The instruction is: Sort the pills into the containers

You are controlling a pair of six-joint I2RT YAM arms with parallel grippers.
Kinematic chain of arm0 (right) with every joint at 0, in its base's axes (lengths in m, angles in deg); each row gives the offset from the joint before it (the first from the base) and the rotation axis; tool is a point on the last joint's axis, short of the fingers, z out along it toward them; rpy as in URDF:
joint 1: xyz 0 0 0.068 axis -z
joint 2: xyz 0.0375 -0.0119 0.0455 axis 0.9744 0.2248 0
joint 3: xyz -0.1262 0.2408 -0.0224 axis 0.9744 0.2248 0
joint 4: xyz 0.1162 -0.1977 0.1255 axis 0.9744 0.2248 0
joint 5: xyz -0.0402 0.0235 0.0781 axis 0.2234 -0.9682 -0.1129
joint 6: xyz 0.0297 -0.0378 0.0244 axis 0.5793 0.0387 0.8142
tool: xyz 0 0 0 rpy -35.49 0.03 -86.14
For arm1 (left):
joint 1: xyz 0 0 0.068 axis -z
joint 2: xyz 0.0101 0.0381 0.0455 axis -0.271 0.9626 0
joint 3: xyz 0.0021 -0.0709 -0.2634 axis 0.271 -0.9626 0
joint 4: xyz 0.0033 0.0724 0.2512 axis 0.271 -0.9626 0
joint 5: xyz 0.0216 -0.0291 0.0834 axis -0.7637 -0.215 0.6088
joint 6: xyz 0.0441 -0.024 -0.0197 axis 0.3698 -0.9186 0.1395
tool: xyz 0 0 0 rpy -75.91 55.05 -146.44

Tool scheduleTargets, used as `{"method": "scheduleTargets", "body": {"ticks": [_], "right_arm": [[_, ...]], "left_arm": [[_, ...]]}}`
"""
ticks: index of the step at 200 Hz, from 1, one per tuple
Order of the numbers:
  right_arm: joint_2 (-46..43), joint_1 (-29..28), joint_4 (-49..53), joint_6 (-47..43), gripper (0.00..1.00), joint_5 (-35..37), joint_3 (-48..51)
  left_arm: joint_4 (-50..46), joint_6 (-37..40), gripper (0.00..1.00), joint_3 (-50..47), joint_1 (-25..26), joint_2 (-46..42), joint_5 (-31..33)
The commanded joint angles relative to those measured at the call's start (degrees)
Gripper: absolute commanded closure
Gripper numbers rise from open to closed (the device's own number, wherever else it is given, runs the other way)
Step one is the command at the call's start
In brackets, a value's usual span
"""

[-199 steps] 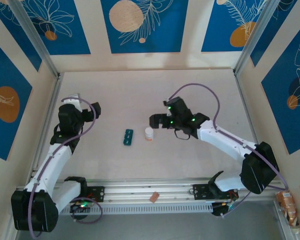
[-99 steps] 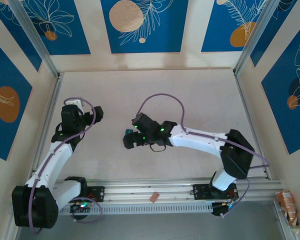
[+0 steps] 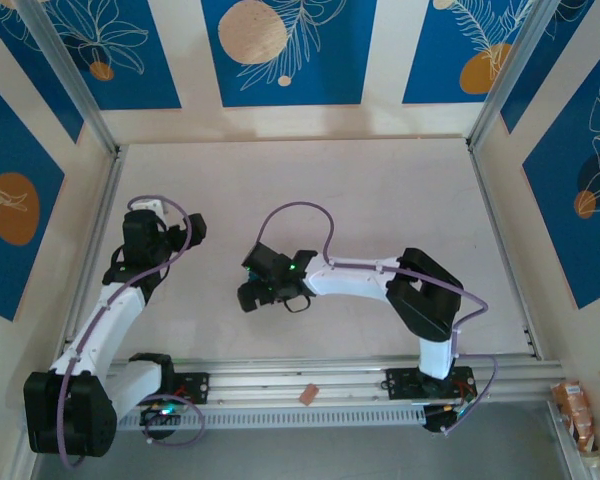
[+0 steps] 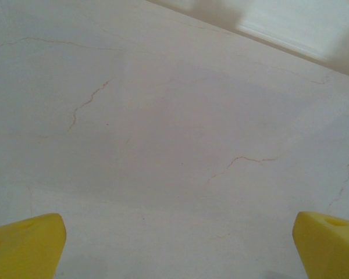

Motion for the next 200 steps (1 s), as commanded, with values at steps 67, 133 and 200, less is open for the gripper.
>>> {"method": "scheduleTargets", "body": {"ticks": [67, 133, 200], "right_arm": [[2.2, 4.8, -0.8, 0.6, 0.03, 1.4, -0.4], [3.0, 6.5, -1.7, 0.4, 0.03, 1.2, 0.7], [3.0, 9.4, -2.1, 0.0, 0.03, 1.8, 2.6]], "left_arm": [[0.2, 0.1, 0.00, 2.2, -0.7, 1.1, 0.2], [0.1, 0.1, 0.00, 2.0, -0.6, 1.1, 0.2], [-0.1, -0.1, 0.00, 1.9, -0.7, 1.0, -0.5]]}}
